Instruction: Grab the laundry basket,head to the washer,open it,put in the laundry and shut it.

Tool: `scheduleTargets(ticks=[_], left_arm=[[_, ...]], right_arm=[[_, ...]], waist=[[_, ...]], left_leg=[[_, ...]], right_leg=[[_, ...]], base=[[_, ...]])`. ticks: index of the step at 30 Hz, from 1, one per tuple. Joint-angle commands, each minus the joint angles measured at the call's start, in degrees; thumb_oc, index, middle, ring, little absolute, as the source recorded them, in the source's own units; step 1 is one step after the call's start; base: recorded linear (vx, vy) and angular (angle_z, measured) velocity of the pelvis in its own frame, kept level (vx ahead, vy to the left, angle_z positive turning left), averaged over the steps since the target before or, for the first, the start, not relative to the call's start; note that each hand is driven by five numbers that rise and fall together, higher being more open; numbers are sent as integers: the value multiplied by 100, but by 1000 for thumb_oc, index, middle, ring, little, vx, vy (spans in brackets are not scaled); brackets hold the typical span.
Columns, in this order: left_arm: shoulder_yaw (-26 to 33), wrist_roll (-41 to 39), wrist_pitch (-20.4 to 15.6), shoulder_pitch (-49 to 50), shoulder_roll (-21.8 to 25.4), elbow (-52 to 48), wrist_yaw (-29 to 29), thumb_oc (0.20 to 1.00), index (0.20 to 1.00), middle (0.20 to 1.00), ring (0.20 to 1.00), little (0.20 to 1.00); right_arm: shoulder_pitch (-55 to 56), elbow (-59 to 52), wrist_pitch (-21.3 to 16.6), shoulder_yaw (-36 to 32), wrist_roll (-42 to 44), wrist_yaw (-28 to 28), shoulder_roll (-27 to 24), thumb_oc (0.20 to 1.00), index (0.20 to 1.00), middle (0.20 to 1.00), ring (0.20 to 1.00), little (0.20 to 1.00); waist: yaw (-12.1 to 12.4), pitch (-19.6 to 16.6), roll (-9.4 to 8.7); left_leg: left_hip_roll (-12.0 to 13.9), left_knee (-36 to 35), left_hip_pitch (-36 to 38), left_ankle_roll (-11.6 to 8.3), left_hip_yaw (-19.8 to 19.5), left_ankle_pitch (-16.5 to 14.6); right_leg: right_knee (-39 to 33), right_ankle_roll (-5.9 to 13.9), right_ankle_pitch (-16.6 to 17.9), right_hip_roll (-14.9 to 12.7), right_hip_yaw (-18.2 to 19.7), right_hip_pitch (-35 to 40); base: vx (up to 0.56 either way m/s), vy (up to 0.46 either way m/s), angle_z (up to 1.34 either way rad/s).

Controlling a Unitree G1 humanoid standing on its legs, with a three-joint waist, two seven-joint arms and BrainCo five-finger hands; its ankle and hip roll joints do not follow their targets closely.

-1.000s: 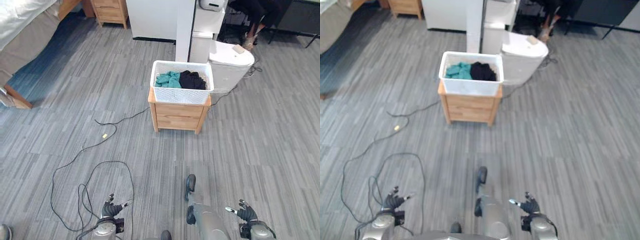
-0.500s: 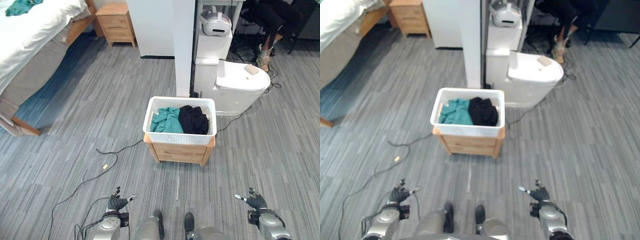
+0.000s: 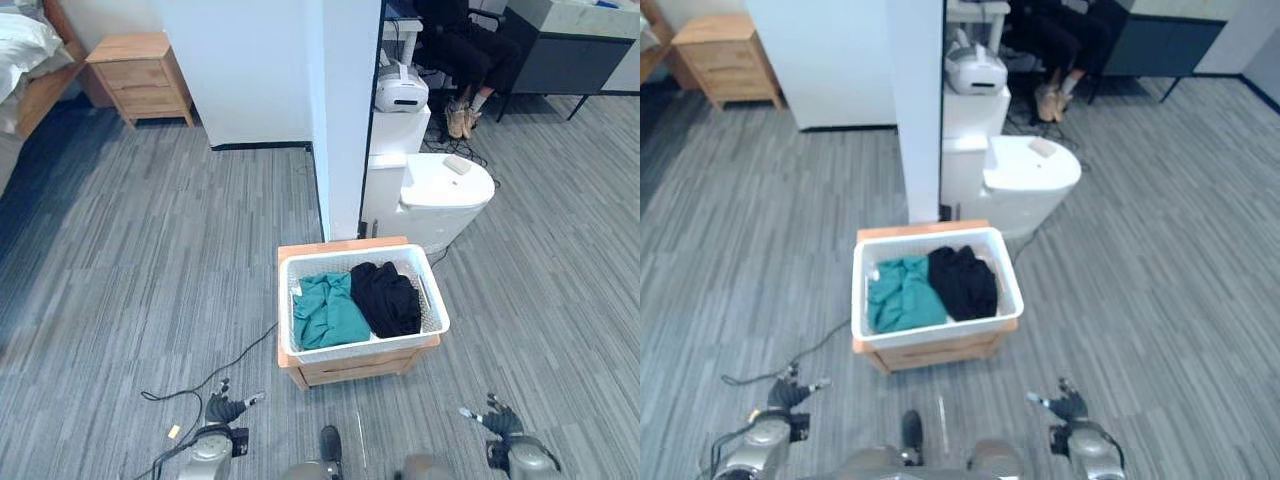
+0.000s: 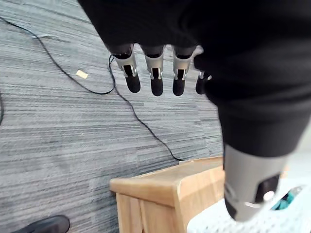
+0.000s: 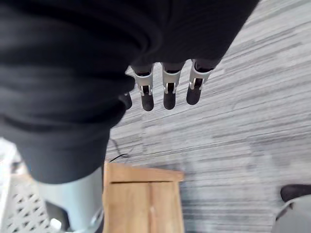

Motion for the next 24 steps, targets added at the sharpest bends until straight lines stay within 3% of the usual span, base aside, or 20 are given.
scheduleTargets(ticks=[1, 5, 12, 15, 21, 24], left_arm=[[271, 73, -210, 246, 210, -209, 114, 1000, 1000, 1000, 1000, 1000], [457, -61, -275, 417, 196, -571, 181, 1000, 1000, 1000, 1000, 1000], [626, -236, -381, 525, 136, -1504, 458, 1000, 1000, 1000, 1000, 1000], [603, -252, -384, 454, 115, -1532, 511, 1000, 1000, 1000, 1000, 1000], [12, -27, -247, -562, -56, -1314, 1150, 1000, 1000, 1000, 1000, 1000], [-599, -156, -279, -1838, -323, -452, 1622, 1000, 1000, 1000, 1000, 1000]], right_arm=[[-296, -142, -158, -26, -269, -64, -344, 1000, 1000, 1000, 1000, 1000], [-239, -785, -211, -76, -417, -156, -544, 1000, 1000, 1000, 1000, 1000], [-507, -1959, -264, -46, -751, -354, -914, 1000, 1000, 1000, 1000, 1000], [-605, -1954, -249, 11, -767, -386, -906, 1000, 1000, 1000, 1000, 1000], [-1648, -1289, -50, 525, -650, -838, -633, 1000, 1000, 1000, 1000, 1000], [-2700, -386, 8, 1033, -428, -1243, -187, 1000, 1000, 1000, 1000, 1000]], waist=[[31, 89, -54], [96, 18, -127], [200, -134, -104], [213, -131, -94], [232, 44, -9], [183, 408, 27]], left_leg=[[351, 744, -10, -363, -20, -797], [314, 645, 70, -400, -47, -797], [350, 156, 157, -514, -54, -601], [348, 95, 154, -526, -68, -572], [373, -186, -59, -588, -121, -376], [414, -111, -722, -604, -102, -208]], right_leg=[[-1743, 255, 1262, -14, -399, 49], [-2237, 242, 1283, 45, -383, 331], [-2874, 180, 1324, 138, -418, 630], [-2934, 177, 1333, 148, -428, 635], [-3115, 148, 1388, 219, -409, 407], [-2908, 106, 1509, 277, -214, -401]], base=[[103, -16, 13], [75, -42, 22], [48, -68, 2], [-7, -36, -1], [-94, -43, 9], [-278, -28, -9]])
